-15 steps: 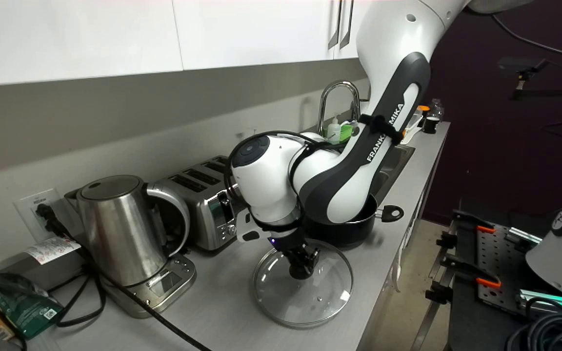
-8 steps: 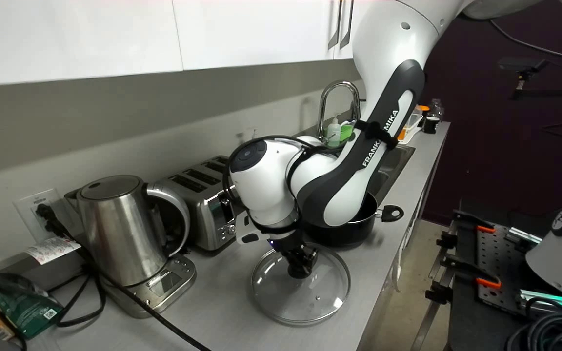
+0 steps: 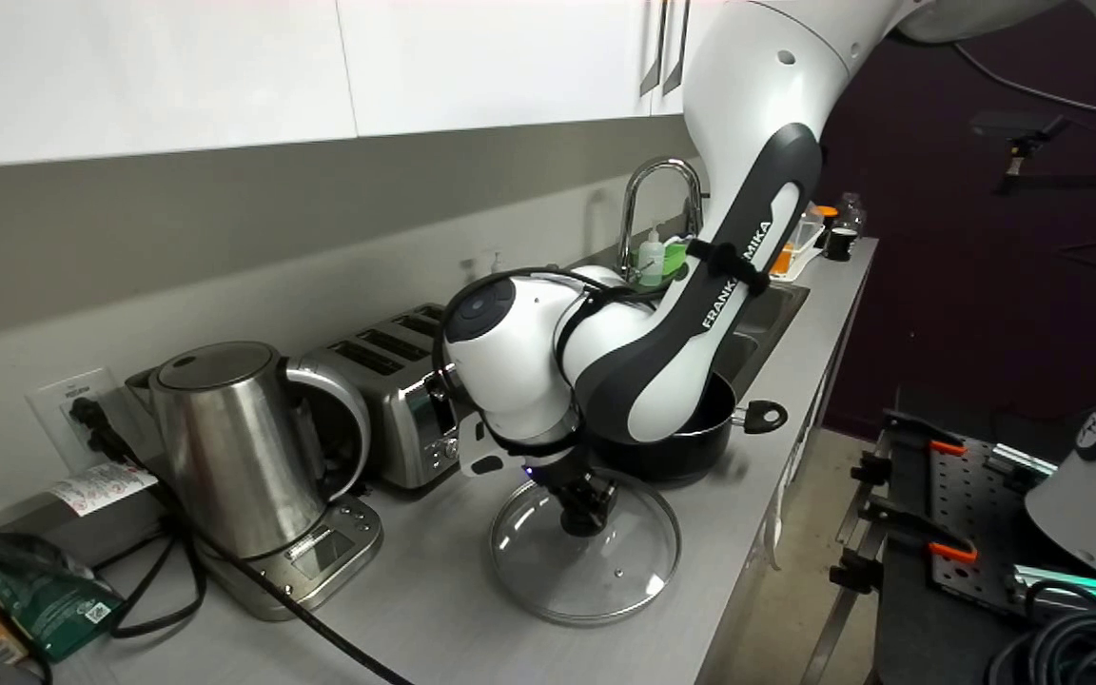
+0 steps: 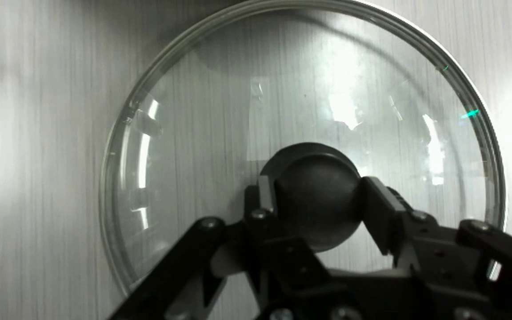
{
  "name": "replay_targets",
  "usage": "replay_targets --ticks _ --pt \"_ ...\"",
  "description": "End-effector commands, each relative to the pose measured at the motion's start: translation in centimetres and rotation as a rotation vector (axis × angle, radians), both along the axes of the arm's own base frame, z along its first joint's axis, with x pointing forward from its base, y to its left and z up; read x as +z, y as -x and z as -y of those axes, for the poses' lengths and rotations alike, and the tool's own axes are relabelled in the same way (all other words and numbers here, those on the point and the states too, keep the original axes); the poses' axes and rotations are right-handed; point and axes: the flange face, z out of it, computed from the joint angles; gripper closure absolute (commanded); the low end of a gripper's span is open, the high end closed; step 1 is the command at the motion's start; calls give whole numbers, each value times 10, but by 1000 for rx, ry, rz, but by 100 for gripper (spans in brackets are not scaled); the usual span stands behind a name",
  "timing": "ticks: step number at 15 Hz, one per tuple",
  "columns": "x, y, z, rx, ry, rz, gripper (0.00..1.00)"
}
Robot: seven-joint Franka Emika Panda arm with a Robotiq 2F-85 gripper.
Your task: Take the lid off of the pot
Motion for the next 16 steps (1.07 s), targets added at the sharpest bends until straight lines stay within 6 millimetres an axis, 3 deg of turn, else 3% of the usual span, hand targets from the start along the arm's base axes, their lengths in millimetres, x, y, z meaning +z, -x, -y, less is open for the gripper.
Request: replay_targets --ticks 1,3,6,16 --pt "1 -6 -1 3 49 11 25" --pt "1 -7 -1 0 54 9 19" --pt "2 -8 0 -3 63 6 1" --pt "12 -8 -3 -1 56 17 0"
